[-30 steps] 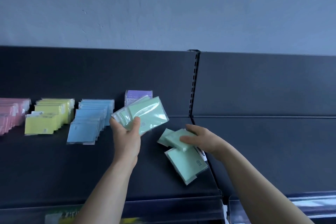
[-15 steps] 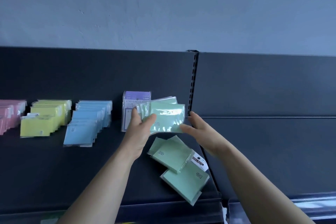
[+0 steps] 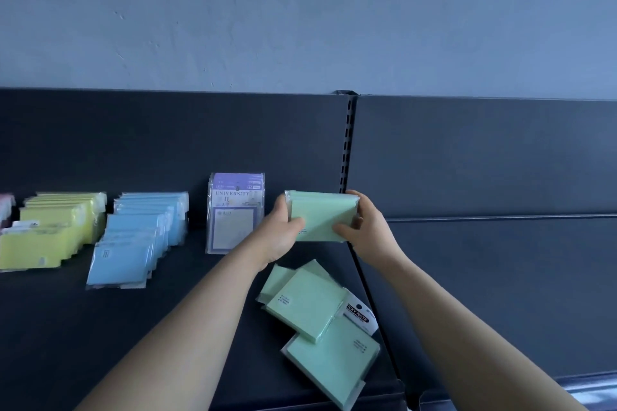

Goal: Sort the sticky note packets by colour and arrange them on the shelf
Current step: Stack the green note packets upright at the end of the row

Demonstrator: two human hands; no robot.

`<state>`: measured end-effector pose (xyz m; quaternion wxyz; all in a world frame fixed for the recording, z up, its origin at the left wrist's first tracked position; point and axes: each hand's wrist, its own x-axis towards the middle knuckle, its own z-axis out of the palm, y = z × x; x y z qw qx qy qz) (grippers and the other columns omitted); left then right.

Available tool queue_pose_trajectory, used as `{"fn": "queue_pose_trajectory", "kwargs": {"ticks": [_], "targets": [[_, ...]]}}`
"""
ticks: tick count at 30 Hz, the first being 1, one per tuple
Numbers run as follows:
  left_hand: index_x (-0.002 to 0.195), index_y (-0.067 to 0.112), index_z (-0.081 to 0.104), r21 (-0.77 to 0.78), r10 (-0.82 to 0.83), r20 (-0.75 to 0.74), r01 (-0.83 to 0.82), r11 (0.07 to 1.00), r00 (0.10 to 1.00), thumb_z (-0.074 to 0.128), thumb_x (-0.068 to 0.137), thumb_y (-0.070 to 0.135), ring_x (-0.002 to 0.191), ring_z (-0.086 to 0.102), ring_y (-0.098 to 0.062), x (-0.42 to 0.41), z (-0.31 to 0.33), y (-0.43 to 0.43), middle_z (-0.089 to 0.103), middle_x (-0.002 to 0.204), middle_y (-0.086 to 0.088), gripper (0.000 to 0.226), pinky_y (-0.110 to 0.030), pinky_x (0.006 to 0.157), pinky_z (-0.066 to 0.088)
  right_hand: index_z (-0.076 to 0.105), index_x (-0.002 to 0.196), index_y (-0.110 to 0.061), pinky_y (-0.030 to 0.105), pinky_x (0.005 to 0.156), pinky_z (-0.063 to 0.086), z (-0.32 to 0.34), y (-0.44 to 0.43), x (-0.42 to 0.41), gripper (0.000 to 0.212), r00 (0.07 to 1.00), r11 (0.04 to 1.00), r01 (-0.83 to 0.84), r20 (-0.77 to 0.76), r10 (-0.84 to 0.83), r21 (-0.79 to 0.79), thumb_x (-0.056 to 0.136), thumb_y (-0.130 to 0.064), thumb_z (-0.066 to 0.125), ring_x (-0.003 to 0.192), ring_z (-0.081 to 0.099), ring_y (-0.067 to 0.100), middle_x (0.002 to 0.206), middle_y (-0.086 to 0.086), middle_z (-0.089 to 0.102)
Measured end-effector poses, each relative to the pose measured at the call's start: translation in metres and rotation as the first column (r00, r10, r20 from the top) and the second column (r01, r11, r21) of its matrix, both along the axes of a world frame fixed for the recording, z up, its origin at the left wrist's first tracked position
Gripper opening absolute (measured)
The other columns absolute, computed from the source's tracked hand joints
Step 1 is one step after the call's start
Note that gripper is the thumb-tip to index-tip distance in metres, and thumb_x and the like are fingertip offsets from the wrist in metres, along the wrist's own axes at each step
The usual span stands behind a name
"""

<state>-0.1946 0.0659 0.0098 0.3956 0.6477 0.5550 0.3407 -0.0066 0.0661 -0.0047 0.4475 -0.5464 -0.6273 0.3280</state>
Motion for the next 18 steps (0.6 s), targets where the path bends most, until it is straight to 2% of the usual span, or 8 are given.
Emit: {"fn": "queue_pose_trajectory", "kwargs": {"ticks": [2, 4, 5, 8, 11, 16, 18], "targets": [[0.150, 0.025, 0.014, -0.052, 0.034, -0.131, -0.041, 0.998, 0.991, 0.038, 0.098, 0.026, 0.120, 0.047, -0.020, 0.001, -0.008, 0.005, 0.042, 0.141, 0.005, 0.057, -0.030, 0.095, 0.038, 0.044, 0.130, -0.024, 0.034, 0.081, 0.054, -0.010, 0.006, -0.001, 0.053, 0.994, 0.998, 0.000, 0.105, 0.007, -0.065, 0.082, -0.005, 0.060, 0.100, 0.062, 0.022, 0.107, 0.001, 0.063], [0.146, 0.020, 0.022, -0.056, 0.067, -0.196, -0.079, 0.995, 0.978, 0.038, 0.099, 0.021, 0.113, 0.048, -0.021, 0.001, -0.018, 0.007, 0.044, 0.137, 0.000, 0.050, -0.027, 0.085, 0.038, 0.051, 0.119, -0.021, 0.023, 0.075, 0.049, -0.017, 0.009, 0.000, 0.039, 0.983, 0.992, -0.012, 0.178, 0.034, -0.127, 0.085, -0.004, 0.055, 0.098, 0.060, 0.016, 0.104, -0.006, 0.063], [0.141, 0.019, 0.028, -0.037, 0.080, -0.219, -0.090, 0.995, 0.972, 0.038, 0.099, 0.018, 0.110, 0.049, -0.021, 0.000, -0.022, 0.008, 0.046, 0.134, -0.002, 0.044, -0.028, 0.083, 0.039, 0.054, 0.114, -0.019, 0.022, 0.074, 0.048, -0.019, 0.011, 0.001, 0.033, 0.983, 0.991, -0.014, 0.179, 0.038, -0.135, 0.085, -0.004, 0.054, 0.096, 0.060, 0.015, 0.103, -0.006, 0.064], [0.132, 0.015, 0.038, 0.017, 0.118, -0.282, -0.118, 0.993, 0.952, 0.040, 0.097, 0.013, 0.109, 0.051, -0.023, 0.002, -0.027, 0.013, 0.049, 0.128, -0.004, 0.035, -0.034, 0.086, 0.046, 0.059, 0.102, -0.014, 0.032, 0.081, 0.050, -0.019, 0.018, 0.002, 0.023, 0.988, 0.993, 0.005, 0.151, 0.013, -0.117, 0.083, -0.002, 0.056, 0.095, 0.064, 0.019, 0.100, -0.002, 0.069], [0.130, 0.010, 0.039, 0.052, 0.167, -0.330, -0.159, 0.986, 0.929, 0.039, 0.098, 0.012, 0.107, 0.053, -0.026, 0.006, -0.025, 0.018, 0.050, 0.125, -0.007, 0.033, -0.037, 0.085, 0.045, 0.060, 0.096, -0.012, 0.039, 0.082, 0.052, -0.019, 0.027, 0.000, 0.020, 0.989, 0.994, 0.035, 0.144, -0.020, -0.102, 0.081, 0.000, 0.056, 0.095, 0.064, 0.025, 0.098, 0.004, 0.070], [0.143, 0.006, 0.027, 0.050, 0.199, -0.336, -0.193, 0.980, 0.921, 0.037, 0.099, 0.012, 0.121, 0.047, -0.032, 0.011, -0.024, 0.027, 0.044, 0.137, -0.013, 0.045, -0.040, 0.096, 0.041, 0.057, 0.100, -0.013, 0.040, 0.082, 0.051, -0.022, 0.039, -0.008, 0.022, 0.987, 0.994, 0.049, 0.155, -0.034, -0.094, 0.080, -0.003, 0.052, 0.095, 0.063, 0.027, 0.099, 0.006, 0.068], [0.140, 0.007, 0.030, 0.017, 0.208, -0.299, -0.213, 0.977, 0.931, 0.037, 0.099, 0.013, 0.118, 0.049, -0.032, 0.010, -0.025, 0.030, 0.045, 0.135, -0.013, 0.042, -0.040, 0.094, 0.042, 0.055, 0.106, -0.017, 0.035, 0.080, 0.050, -0.022, 0.040, -0.011, 0.028, 0.987, 0.994, 0.040, 0.160, -0.023, -0.105, 0.082, -0.003, 0.051, 0.095, 0.061, 0.022, 0.101, 0.001, 0.067]]}}
